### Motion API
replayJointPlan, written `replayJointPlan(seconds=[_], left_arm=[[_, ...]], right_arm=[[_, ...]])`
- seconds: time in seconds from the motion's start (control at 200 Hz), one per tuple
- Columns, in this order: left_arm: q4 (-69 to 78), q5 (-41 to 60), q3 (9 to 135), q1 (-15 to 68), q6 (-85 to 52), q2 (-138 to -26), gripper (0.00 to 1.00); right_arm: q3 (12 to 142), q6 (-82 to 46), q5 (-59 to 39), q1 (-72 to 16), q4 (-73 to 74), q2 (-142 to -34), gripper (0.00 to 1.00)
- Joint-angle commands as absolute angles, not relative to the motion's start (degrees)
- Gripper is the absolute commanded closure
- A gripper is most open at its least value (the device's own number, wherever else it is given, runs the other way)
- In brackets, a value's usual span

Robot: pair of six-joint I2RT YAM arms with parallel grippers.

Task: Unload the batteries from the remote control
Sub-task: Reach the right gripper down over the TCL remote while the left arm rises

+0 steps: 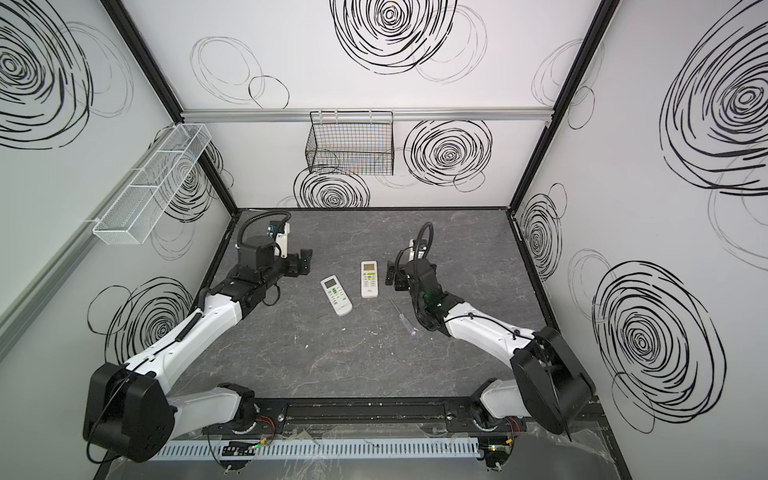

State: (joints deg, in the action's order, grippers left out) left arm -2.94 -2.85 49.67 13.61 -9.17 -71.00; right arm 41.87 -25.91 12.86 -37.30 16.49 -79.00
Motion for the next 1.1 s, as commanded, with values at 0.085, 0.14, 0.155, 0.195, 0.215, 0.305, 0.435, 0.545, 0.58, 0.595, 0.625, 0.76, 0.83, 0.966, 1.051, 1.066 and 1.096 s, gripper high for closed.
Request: replayJointPlan(seconds=[0.085,0.14,0.155,0.195,0.215,0.305,0.435,0.545,0.58,0.595,0.625,0.76,0.83,0.966,1.051,1.066,1.096], left_arm=[[-1.30,-1.12,48.11,12.95,-11.83,-68.24,0.04],[-1.32,-1.11,47.58,12.72,-12.23,-68.03,0.04],[-1.25,-1.06,47.43,12.72,-12.30,-68.01,0.04],[-0.75,-1.01,47.01,12.69,-12.49,-67.90,0.04],[-0.54,-0.90,46.82,12.74,-12.62,-67.85,0.04],[0.23,0.73,45.82,12.79,-13.57,-67.48,0.04],[0.00,2.19,46.43,12.82,-13.00,-67.47,0.04],[-0.26,1.65,46.94,12.81,-12.78,-67.42,0.04],[-0.05,2.00,46.51,12.82,-12.82,-67.24,0.04],[-0.01,2.23,46.35,12.83,-12.81,-67.24,0.04],[0.18,2.87,46.04,12.73,-12.81,-67.16,0.04],[0.62,4.54,45.58,12.76,-12.96,-67.08,0.04],[1.04,4.83,45.06,12.92,-13.11,-66.65,0.04],[1.06,3.27,44.99,13.34,-13.02,-66.62,0.04],[1.31,3.24,44.83,13.67,-13.00,-66.68,0.04],[1.32,3.25,44.76,13.78,-12.93,-66.67,0.04],[1.47,3.34,44.63,13.88,-12.68,-66.62,0.04]], right_arm=[[46.30,-27.68,17.51,-43.08,14.26,-85.32,0.00],[47.66,-29.07,17.74,-44.32,13.58,-87.61,0.00],[48.12,-29.51,17.69,-44.67,13.29,-88.19,0.00],[49.44,-30.17,17.06,-45.45,12.19,-89.82,0.00],[50.15,-30.35,16.25,-45.72,11.37,-90.66,0.00],[53.80,-32.02,14.29,-46.57,7.48,-94.90,0.00],[58.63,-32.99,13.93,-47.10,2.48,-100.71,0.00],[60.47,-34.54,14.44,-47.19,0.70,-103.37,0.00],[60.47,-34.87,14.31,-47.17,0.99,-103.76,0.00],[60.42,-34.82,14.20,-47.17,1.23,-103.90,0.00],[60.30,-34.93,14.11,-47.19,1.55,-104.05,0.00],[62.49,-35.27,14.97,-47.20,-0.22,-106.19,0.00],[63.18,-35.24,14.58,-47.20,-0.41,-107.45,0.03],[63.96,-35.63,14.15,-47.25,-0.88,-108.97,0.04],[64.17,-35.47,14.36,-47.76,-0.06,-109.37,0.04],[64.16,-35.36,14.46,-47.83,0.10,-109.54,0.04],[64.23,-35.09,14.60,-47.96,0.42,-109.90,0.04]])
